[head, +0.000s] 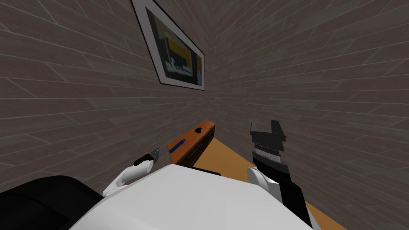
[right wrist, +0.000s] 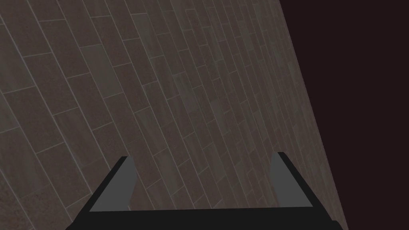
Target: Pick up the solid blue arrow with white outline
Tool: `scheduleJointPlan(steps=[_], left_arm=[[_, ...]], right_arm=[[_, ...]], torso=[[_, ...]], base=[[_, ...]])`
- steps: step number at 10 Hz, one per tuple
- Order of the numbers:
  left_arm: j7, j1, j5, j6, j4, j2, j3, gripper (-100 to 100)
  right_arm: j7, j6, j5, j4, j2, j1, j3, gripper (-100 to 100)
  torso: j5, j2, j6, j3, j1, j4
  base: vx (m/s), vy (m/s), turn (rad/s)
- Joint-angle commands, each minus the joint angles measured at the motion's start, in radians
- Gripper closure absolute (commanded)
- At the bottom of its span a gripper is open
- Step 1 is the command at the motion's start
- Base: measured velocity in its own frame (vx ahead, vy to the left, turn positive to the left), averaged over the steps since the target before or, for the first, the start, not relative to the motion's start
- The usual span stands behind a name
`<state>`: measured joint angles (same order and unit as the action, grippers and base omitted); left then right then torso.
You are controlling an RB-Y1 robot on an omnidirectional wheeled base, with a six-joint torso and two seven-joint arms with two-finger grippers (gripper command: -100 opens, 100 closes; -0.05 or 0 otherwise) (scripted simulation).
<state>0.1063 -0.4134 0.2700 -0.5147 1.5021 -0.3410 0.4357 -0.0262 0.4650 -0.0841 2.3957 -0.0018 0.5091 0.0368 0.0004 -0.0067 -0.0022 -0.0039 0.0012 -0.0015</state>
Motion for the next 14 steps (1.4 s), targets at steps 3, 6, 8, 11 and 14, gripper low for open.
scheduleJointPlan(steps=[3,6,8,11,14], left_arm=[[0.008,-0.002,0.012,-0.102,-0.017,-0.006,0.013,-100],[0.016,0.002,0.035,-0.198,-0.066,-0.022,0.028,-100],[0.019,0.003,0.045,-0.249,-0.088,-0.031,0.035,-100],[0.022,0.004,0.055,-0.331,-0.108,-0.04,0.04,-100],[0.026,0.005,0.072,-0.422,-0.142,-0.056,0.048,-100]], right_arm=[[0.0,0.0,0.0,0.0,0.0,0.0,0.0,0],[0.0,0.0,0.0,0.0,0.0,0.0,0.0,0],[0.0,0.0,0.0,0.0,0.0,0.0,0.0,0],[0.0,0.0,0.0,0.0,0.0,0.0,0.0,0],[0.0,0.0,0.0,0.0,0.0,0.0,0.0,0]], torso=[[0.0,0.0,0.001,0.0,0.0,0.0],[0.0,-0.001,0.0,0.0,0.0,0.0],[0.0,-0.001,0.0,-0.001,0.0,0.0],[0.0,-0.001,0.001,-0.001,0.0,0.0],[0.0,-0.001,-0.001,-0.001,0.0,0.0]], base=[[0.035,0.008,-0.167],[0.057,0.014,-0.262],[0.058,0.011,-0.258],[0.052,0.021,-0.211],[0.055,0.028,-0.224]])
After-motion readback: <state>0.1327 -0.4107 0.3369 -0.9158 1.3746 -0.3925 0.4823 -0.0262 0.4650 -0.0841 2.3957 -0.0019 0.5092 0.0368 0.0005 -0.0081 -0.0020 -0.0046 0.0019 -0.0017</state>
